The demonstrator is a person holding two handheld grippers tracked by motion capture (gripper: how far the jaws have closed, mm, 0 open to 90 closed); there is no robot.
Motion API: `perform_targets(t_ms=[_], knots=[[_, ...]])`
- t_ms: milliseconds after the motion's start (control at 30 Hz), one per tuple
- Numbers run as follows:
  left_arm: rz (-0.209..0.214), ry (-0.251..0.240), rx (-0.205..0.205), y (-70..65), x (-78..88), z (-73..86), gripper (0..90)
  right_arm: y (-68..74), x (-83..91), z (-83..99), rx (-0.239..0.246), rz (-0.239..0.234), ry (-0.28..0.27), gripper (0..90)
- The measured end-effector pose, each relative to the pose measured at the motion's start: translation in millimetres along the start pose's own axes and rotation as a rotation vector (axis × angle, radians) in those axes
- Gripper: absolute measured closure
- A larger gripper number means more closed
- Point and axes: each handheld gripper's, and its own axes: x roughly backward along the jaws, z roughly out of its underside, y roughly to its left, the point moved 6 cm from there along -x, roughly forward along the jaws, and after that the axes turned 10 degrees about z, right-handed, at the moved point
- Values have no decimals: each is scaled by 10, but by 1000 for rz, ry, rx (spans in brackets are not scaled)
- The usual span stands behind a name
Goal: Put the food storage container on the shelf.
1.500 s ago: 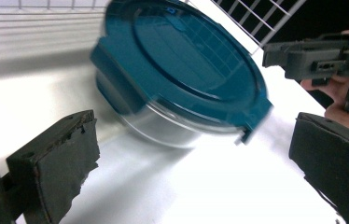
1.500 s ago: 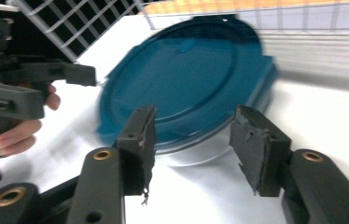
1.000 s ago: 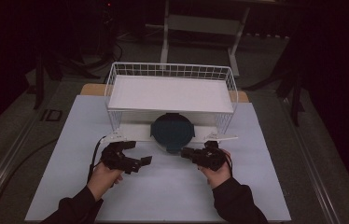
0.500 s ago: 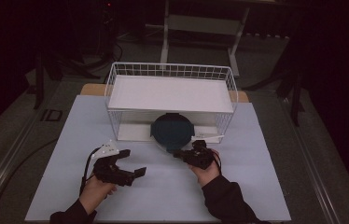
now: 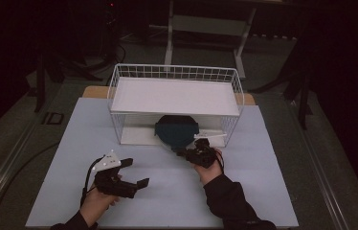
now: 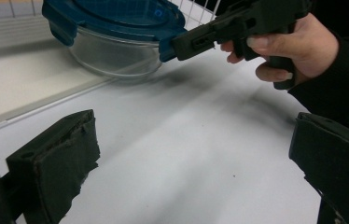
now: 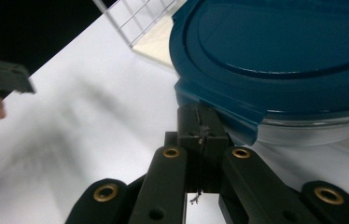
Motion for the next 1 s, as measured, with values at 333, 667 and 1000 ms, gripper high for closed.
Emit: perform_targets(t_ms=[333,667,1000], knots=[[4,-2,-7,12,-19,8,15,-96,-133,-138,-10,31,-16,900],[10,-10,-7,7,-16,-1,15,-164,-209,-209,-21,58,-24,900],[11,-12,-7,8,-16,-3,15,-183,-245,-206,-28,68,-21,900]])
